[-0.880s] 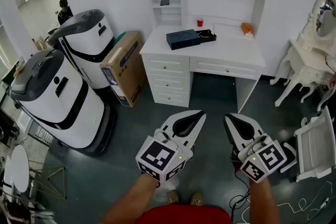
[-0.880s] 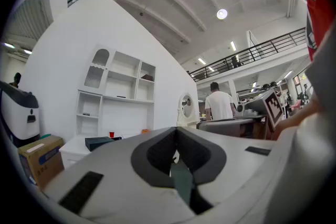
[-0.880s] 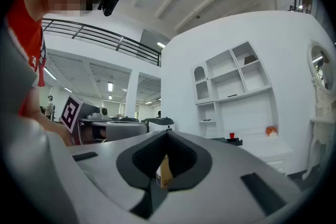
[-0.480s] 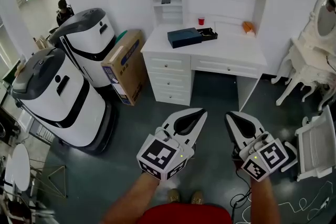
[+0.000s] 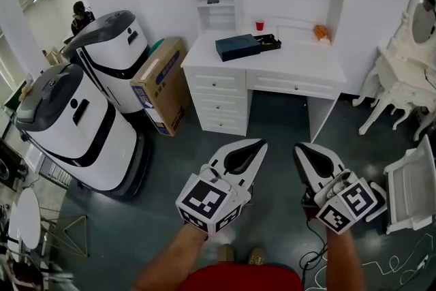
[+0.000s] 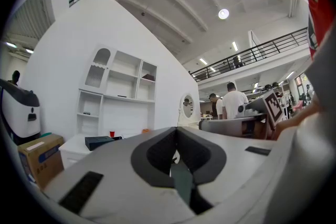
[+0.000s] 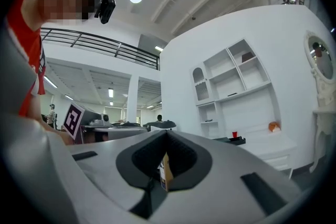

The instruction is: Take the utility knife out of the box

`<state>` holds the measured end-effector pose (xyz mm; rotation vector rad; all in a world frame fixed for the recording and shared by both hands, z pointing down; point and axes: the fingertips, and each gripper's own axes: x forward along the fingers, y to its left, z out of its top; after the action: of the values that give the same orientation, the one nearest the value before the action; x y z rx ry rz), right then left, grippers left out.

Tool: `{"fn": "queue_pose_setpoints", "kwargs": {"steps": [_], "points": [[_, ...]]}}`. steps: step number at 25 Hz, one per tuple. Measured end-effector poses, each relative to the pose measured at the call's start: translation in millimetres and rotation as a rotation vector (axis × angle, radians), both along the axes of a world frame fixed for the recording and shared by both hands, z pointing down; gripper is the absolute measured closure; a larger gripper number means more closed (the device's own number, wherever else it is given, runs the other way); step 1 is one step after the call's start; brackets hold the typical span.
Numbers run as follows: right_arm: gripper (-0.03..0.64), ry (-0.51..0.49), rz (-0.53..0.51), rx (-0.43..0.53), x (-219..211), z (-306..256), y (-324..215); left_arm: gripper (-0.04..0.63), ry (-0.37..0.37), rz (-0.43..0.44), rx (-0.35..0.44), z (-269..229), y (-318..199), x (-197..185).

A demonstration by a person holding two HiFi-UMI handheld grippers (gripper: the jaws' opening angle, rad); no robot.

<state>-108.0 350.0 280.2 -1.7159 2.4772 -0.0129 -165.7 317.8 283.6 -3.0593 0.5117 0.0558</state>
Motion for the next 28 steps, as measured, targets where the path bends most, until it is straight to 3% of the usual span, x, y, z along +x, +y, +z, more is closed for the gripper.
{"fn": "queue_pose_setpoints", "kwargs": {"steps": [16, 28], "points": [[0.612, 0.021, -0.001, -0.01, 84, 2, -13, 0.577, 0.005, -0.05, 0.007, 0, -23, 60], [0.612, 0.06, 0.006, -0.024, 120, 13, -126, 0.577, 0.033, -0.065, 0.036, 5, -145, 92]]}}
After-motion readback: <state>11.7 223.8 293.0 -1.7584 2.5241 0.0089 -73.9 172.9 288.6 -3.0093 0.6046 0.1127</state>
